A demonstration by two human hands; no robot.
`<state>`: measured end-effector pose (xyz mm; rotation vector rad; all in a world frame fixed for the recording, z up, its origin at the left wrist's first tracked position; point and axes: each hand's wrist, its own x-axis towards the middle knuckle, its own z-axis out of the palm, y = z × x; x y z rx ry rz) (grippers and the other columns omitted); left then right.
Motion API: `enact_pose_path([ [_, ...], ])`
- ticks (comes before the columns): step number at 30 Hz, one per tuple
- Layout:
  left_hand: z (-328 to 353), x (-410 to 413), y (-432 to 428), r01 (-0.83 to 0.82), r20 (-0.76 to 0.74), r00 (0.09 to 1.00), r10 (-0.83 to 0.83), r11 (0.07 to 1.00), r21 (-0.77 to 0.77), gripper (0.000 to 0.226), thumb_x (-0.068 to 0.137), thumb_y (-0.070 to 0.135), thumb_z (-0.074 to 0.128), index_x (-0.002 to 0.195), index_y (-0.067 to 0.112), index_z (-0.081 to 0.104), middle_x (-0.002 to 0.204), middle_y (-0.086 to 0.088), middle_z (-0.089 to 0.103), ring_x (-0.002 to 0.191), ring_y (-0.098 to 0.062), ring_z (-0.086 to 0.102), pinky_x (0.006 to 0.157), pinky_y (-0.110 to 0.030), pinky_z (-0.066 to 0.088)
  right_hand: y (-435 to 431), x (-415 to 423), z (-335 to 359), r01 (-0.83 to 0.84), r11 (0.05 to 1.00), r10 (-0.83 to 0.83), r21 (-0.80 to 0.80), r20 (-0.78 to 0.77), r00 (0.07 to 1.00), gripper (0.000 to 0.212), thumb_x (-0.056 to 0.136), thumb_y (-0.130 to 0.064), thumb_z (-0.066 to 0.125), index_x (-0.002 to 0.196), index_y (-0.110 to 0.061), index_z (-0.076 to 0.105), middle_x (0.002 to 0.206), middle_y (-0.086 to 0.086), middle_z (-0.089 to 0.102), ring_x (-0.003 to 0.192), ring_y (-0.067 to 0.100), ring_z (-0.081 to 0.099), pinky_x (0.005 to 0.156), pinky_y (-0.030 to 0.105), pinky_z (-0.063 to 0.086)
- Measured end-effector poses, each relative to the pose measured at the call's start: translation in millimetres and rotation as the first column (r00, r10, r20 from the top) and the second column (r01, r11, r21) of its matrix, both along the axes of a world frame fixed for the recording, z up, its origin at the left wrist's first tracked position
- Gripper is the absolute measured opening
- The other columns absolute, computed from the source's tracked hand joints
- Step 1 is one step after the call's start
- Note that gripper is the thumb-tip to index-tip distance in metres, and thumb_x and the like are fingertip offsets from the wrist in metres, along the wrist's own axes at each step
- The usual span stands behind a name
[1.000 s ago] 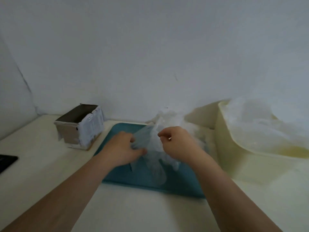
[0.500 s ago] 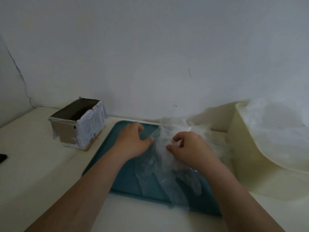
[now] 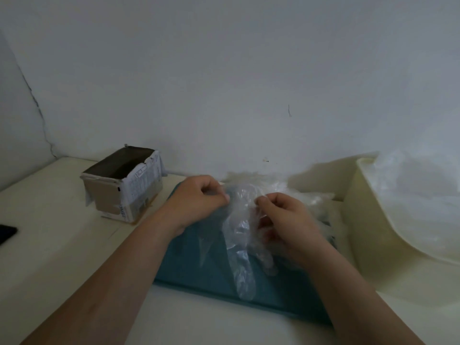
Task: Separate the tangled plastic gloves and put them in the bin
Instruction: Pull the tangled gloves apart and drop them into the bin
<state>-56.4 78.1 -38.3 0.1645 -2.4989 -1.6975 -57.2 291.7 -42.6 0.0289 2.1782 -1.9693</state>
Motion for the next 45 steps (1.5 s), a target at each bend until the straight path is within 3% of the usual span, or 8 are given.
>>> enact_pose_path([
  [5,39,13,1,0.161,-0.105,0.987,-0.122,0.706,0.69,0.014,0.075,0.011,0.083,0.083,0.012,0.072,0.091,-0.015,0.075,0.08,-0.027,0.074,0.076,-0.04,0.065,12,-3,6,-0.091,0.996,0.092,0.015,-0.069,0.993,0.021,0.102,-0.02,0.064,0.086,-0.007,0.068,0.063,0.006,0.067,0.04,0.014,0.028,0.04,0.017,0.021],
  [10,50,16,-3,0.052,-0.121,0.992,0.045,0.719,0.693,0.006,0.095,0.014,0.072,0.099,0.01,0.072,0.094,-0.009,0.079,0.079,-0.02,0.076,0.057,-0.027,0.06,20,-6,17,0.025,0.994,-0.01,0.105,-0.14,0.99,0.011,0.101,-0.019,0.065,0.097,-0.013,0.074,0.068,0.004,0.068,0.043,0.014,0.037,0.04,0.022,0.029],
  [15,49,21,4,0.04,-0.095,0.995,0.025,0.78,0.625,0.011,0.1,0.017,0.068,0.107,0.009,0.07,0.1,-0.015,0.079,0.071,-0.021,0.073,0.049,-0.024,0.052,27,4,40,0.442,0.846,-0.148,0.298,-0.666,0.731,0.029,0.102,-0.035,0.058,0.128,-0.023,0.065,0.113,-0.004,0.068,0.089,0.005,0.064,0.071,0.013,0.047],
  [21,50,29,41,0.075,-0.006,0.995,-0.097,0.719,0.691,0.019,0.102,0.019,0.067,0.116,0.007,0.067,0.101,-0.015,0.08,0.074,-0.026,0.076,0.056,-0.032,0.058,38,14,63,-0.274,0.938,0.327,0.213,-0.275,0.904,0.101,0.061,-0.06,0.092,0.148,-0.027,0.053,0.136,-0.01,0.066,0.123,0.007,0.064,0.104,0.035,0.053],
  [29,28,22,70,-0.037,0.041,0.999,0.015,0.762,0.647,0.045,0.109,0.046,0.049,0.107,0.007,0.071,0.1,-0.021,0.078,0.076,-0.027,0.073,0.073,-0.042,0.059,50,11,60,-0.139,0.987,0.156,0.074,-0.318,0.935,0.014,0.097,-0.012,0.069,0.094,-0.001,0.076,0.08,0.016,0.074,0.059,0.036,0.057,0.06,0.045,0.055],
  [33,2,3,75,-0.048,-0.048,0.997,0.055,0.989,0.141,0.018,0.105,0.024,0.057,0.099,0.012,0.069,0.09,-0.007,0.073,0.071,-0.014,0.066,0.056,-0.018,0.05,61,5,63,-0.134,0.973,0.195,0.185,-0.363,0.911,0.01,0.098,-0.01,0.067,0.098,-0.012,0.077,0.075,0.006,0.072,0.052,0.017,0.053,0.048,0.027,0.047],
  [37,-28,-22,84,0.148,0.056,0.989,-0.138,0.864,-0.481,0.046,0.079,0.054,0.072,0.118,0.03,0.065,0.118,0.003,0.071,0.102,-0.014,0.068,0.084,-0.029,0.056,66,-1,58,-0.133,0.83,0.34,0.542,-0.301,0.891,0.019,0.09,-0.001,0.066,0.084,-0.016,0.076,0.067,0.002,0.069,0.06,0.012,0.062,0.055,0.021,0.051],
  [45,-26,-17,68,0.086,-0.053,0.992,-0.117,0.909,-0.407,0.011,0.085,0.02,0.075,0.088,0.029,0.07,0.089,0.012,0.07,0.084,-0.009,0.066,0.076,-0.023,0.051,60,-9,41,-0.214,0.565,0.436,0.797,-0.069,0.897,0.035,0.098,-0.037,0.063,0.075,-0.011,0.066,0.07,0.006,0.065,0.059,0.013,0.056,0.053,0.02,0.044],
])
